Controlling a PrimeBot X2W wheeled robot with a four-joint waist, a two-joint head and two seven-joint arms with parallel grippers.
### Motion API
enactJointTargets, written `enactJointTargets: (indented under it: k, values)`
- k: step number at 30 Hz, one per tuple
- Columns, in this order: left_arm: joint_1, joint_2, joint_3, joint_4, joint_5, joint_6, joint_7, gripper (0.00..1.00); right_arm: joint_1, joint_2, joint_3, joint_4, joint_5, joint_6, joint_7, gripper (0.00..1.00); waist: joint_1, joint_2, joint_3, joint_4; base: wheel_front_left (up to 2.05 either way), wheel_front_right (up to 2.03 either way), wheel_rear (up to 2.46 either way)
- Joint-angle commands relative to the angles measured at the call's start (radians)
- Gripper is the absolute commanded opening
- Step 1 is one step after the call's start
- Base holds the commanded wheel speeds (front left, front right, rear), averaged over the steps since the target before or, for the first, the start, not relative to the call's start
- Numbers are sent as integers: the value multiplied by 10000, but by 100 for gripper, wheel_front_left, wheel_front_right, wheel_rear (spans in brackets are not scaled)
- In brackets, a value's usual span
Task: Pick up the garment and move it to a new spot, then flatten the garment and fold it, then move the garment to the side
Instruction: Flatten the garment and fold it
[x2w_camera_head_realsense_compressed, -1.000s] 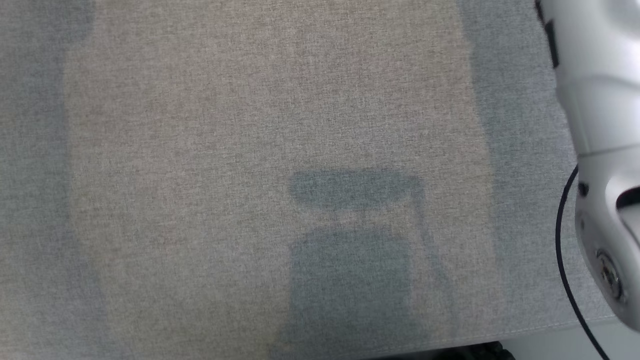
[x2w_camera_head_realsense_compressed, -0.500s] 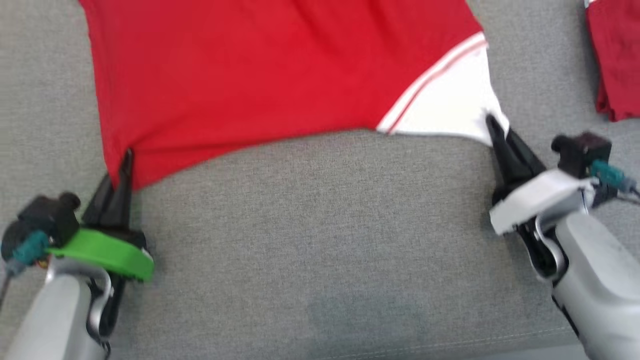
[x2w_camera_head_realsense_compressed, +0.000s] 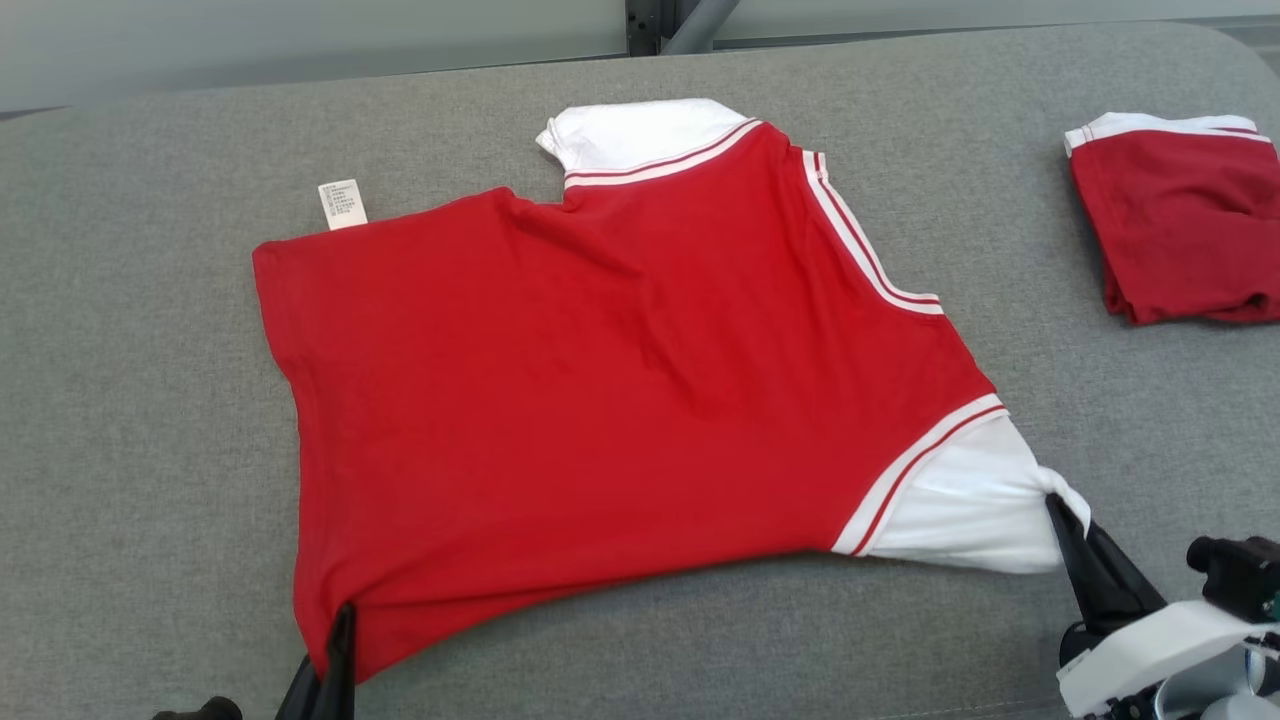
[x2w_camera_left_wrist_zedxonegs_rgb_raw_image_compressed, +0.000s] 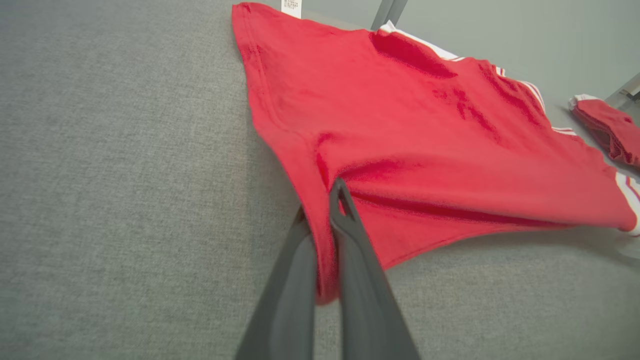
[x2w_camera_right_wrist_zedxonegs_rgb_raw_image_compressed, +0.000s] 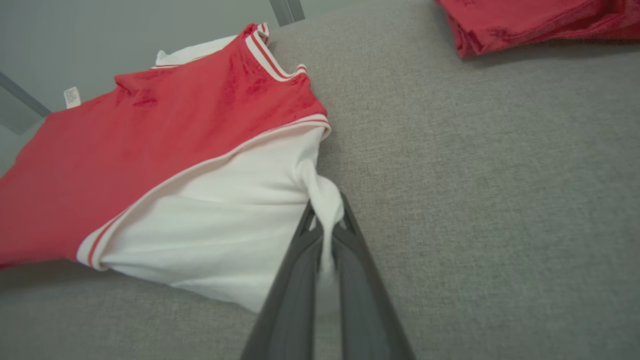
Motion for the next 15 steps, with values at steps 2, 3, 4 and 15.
enactJointTargets:
  k: [2,3,4,15]
  values:
    - [80,36,154,-600,-259,177,275,0,36,103,-397,-627,96,-26,429,0,1,7,88,-33,0,0,0]
    - [-1,93,161,-803,-350,175,457,0,-70,188,-498,-862,89,-26,661,0,1,7,144,-53,0,0,0]
    - [-142,123,167,-956,-479,163,656,0,-229,272,-548,-1046,91,-25,941,0,1,7,202,-68,0,0,0]
    - [-2567,547,324,-740,-1866,319,3608,0,-2871,1050,-271,-618,-540,-22,3092,0,1,7,826,-54,0,0,0]
